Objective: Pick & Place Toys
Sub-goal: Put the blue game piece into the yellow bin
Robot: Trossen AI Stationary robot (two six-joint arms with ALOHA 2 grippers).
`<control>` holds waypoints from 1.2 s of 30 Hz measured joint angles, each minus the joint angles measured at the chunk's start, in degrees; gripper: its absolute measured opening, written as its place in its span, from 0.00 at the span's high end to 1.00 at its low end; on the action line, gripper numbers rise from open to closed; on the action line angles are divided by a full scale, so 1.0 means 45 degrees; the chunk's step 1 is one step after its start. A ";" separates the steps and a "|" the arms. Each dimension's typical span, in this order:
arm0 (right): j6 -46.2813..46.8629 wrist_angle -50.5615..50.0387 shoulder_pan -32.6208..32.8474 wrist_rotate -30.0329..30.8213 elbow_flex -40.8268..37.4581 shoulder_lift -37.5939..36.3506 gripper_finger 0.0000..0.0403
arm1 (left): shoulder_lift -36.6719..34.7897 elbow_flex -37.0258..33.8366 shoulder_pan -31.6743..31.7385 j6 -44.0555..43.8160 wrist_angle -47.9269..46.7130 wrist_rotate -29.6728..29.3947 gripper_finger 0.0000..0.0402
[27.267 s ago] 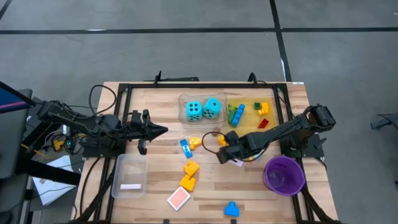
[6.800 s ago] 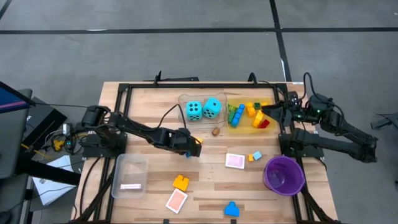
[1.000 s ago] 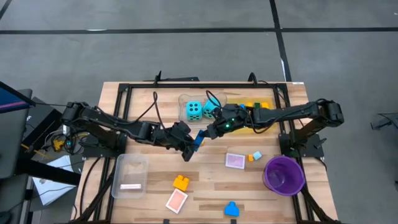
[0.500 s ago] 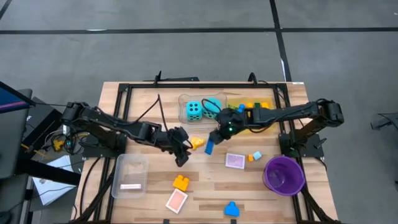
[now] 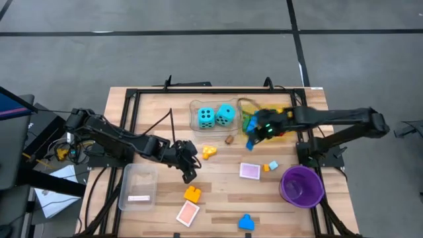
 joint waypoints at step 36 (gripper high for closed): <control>-0.4643 -0.0404 -0.7143 -0.1696 -0.0566 0.1786 0.90 | 0.0000 0.0000 0.0078 -0.0658 0.0699 -0.1345 0.75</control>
